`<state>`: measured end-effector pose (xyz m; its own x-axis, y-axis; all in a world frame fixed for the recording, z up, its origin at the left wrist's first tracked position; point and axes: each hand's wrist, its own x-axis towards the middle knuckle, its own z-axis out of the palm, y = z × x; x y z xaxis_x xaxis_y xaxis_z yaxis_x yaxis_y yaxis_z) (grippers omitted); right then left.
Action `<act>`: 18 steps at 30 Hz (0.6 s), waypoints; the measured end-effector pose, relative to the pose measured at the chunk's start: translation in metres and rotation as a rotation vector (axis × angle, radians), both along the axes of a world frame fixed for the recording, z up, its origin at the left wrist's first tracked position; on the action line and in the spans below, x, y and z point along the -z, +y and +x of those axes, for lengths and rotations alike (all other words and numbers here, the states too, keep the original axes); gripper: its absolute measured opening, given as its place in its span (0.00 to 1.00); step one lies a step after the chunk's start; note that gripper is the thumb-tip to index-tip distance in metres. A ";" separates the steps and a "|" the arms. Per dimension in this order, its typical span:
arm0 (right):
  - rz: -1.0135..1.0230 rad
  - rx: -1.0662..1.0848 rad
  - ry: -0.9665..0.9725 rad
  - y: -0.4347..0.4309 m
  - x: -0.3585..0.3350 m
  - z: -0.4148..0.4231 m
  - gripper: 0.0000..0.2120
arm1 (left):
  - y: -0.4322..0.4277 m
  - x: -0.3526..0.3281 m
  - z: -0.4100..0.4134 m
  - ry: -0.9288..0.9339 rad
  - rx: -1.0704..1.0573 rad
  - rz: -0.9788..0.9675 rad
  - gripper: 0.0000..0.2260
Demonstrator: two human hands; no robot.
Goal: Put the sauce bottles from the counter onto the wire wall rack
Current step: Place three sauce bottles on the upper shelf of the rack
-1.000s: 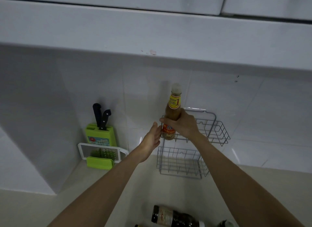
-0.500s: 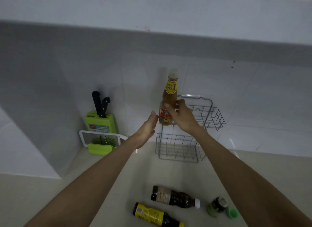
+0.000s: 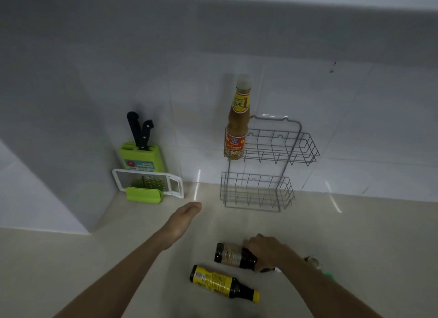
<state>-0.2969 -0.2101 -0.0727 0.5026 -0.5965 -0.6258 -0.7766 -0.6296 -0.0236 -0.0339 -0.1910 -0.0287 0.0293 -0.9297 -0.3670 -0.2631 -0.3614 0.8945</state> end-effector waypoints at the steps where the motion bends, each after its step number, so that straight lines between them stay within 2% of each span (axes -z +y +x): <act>1: -0.034 -0.038 0.006 -0.002 0.003 0.001 0.32 | 0.000 0.002 0.001 -0.002 -0.001 0.008 0.18; 3: -0.122 -0.114 -0.033 -0.009 0.004 0.002 0.27 | -0.003 0.006 0.002 -0.005 0.002 0.030 0.18; 5: -0.251 -0.198 -0.183 -0.011 0.010 -0.001 0.21 | -0.004 0.008 -0.002 0.005 0.007 0.044 0.17; 7: -0.324 -0.162 -0.345 -0.011 0.021 -0.006 0.23 | -0.007 0.011 -0.006 0.008 0.022 0.048 0.17; 9: -0.276 0.078 -0.432 -0.009 0.029 -0.007 0.28 | -0.008 0.013 -0.010 0.011 0.035 0.058 0.16; 10: -0.295 0.273 -0.459 -0.006 0.028 -0.004 0.28 | -0.009 0.014 -0.012 0.010 0.040 0.065 0.16; 12: -0.346 0.822 -0.536 -0.003 0.024 0.005 0.28 | -0.011 0.016 -0.013 0.014 0.040 0.083 0.17; 13: -0.230 1.142 -0.576 -0.003 0.022 0.010 0.35 | -0.013 0.017 -0.013 0.020 0.036 0.095 0.17; 14: 0.003 1.433 -0.647 -0.004 0.022 0.016 0.43 | -0.013 0.017 -0.014 0.031 0.030 0.107 0.17; 15: 0.223 1.608 -0.731 -0.003 0.028 0.020 0.48 | -0.014 0.018 -0.015 0.042 0.023 0.120 0.17; 16: 0.354 1.662 -0.759 -0.001 0.034 0.023 0.51 | -0.015 0.018 -0.016 0.050 0.017 0.129 0.17; 18: 0.432 1.574 -0.757 0.002 0.043 0.027 0.46 | -0.017 0.017 -0.017 0.059 0.012 0.128 0.17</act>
<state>-0.2701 -0.2081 -0.1159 -0.0948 -0.6211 -0.7779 -0.3222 0.7585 -0.5664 -0.0509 -0.2075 -0.0456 -0.0063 -0.8754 -0.4834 -0.2165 -0.4708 0.8553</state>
